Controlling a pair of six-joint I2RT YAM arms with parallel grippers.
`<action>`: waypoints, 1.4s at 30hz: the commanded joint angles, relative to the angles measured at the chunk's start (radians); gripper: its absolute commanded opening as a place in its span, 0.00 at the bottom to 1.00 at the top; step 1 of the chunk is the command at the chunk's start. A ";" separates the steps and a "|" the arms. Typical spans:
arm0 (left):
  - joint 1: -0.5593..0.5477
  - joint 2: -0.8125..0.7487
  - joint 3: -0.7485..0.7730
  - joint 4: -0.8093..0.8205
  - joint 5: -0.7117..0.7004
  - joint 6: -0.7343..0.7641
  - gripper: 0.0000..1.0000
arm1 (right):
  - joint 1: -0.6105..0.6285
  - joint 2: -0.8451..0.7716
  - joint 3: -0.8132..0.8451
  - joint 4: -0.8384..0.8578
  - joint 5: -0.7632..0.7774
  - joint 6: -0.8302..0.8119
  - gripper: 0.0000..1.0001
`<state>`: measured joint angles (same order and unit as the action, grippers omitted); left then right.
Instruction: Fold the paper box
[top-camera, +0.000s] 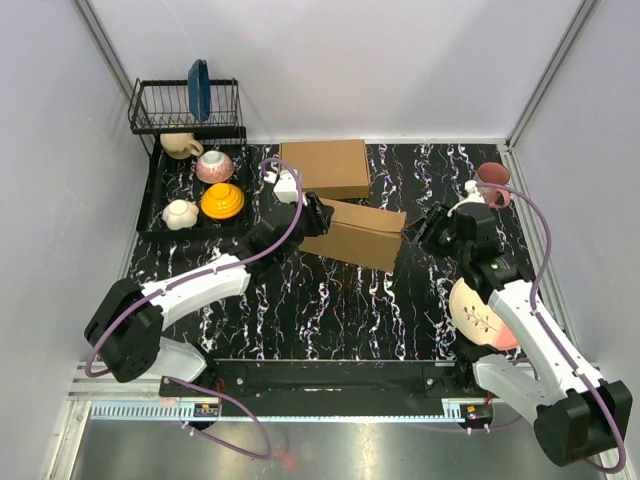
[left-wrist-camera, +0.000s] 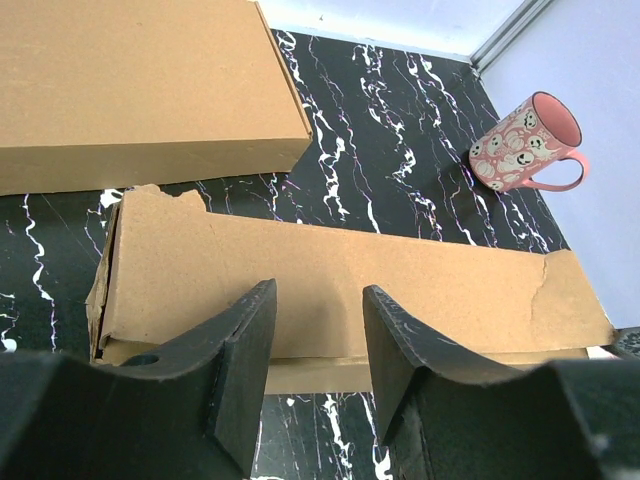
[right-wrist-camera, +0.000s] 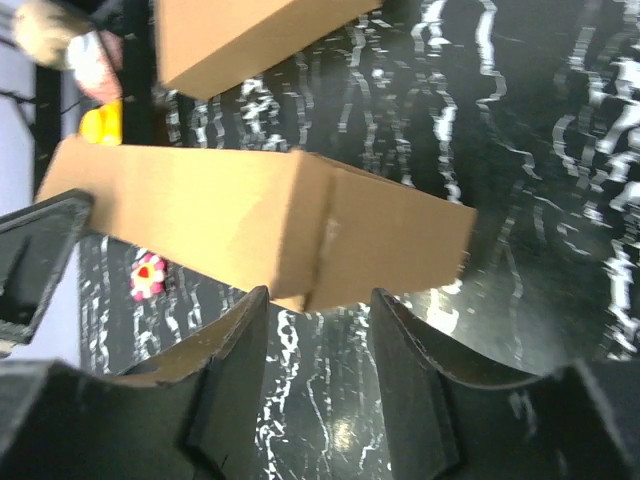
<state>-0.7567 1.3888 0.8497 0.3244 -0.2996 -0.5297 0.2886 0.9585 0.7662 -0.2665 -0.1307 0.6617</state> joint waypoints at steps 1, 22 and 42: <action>0.005 0.009 -0.015 -0.054 -0.033 0.008 0.47 | -0.008 -0.020 0.145 -0.269 0.124 -0.050 0.53; 0.005 0.003 -0.026 -0.054 -0.029 0.011 0.47 | -0.042 0.140 -0.028 0.210 -0.219 0.113 0.00; 0.008 -0.004 -0.031 -0.076 -0.042 0.013 0.47 | -0.063 0.026 0.151 0.196 -0.191 0.115 0.01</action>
<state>-0.7563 1.3849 0.8417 0.3244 -0.3042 -0.5278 0.2279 0.9745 0.8055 -0.0921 -0.3260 0.8013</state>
